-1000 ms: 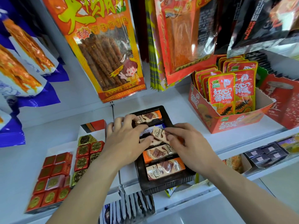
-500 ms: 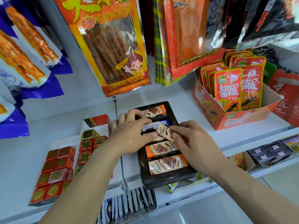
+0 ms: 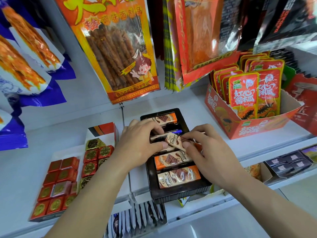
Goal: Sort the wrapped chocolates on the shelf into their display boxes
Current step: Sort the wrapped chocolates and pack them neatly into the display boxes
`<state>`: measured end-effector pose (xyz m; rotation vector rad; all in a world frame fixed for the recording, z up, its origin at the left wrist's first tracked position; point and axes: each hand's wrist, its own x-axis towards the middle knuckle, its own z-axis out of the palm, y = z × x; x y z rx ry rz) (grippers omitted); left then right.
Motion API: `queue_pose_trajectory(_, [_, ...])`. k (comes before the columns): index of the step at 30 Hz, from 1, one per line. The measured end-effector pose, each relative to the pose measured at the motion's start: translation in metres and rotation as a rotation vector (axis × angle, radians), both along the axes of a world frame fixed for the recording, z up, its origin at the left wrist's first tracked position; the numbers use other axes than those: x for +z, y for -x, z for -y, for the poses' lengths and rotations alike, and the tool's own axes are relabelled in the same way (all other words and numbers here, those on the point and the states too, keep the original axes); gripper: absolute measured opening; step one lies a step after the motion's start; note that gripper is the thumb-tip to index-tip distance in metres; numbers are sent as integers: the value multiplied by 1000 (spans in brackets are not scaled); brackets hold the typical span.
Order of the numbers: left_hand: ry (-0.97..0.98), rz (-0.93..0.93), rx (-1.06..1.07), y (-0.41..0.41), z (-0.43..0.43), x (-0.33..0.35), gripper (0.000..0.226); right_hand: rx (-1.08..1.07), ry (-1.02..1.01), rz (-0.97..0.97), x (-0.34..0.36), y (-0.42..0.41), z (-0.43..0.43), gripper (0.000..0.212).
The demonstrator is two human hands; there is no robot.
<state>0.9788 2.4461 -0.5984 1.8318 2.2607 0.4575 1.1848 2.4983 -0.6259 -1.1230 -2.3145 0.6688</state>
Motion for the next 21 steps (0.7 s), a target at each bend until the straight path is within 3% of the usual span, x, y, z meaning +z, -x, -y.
queue_pose_trajectory(6, [84,134,35,1,1,2,28,-30,10,-26,4,-3,-5,16])
queue_pose_trajectory(10, [28,194,-9,1,2,0,32,-67,35,-78,6,-1,-6,9])
queue_pose_trajectory(16, [-34,174,-1,0,4,2,9,-123,55,-109,3,-1,-8,8])
queue_pose_trajectory(21, [-77,184,-1,1,2,2,5,-139,45,-115,1,0,-10,8])
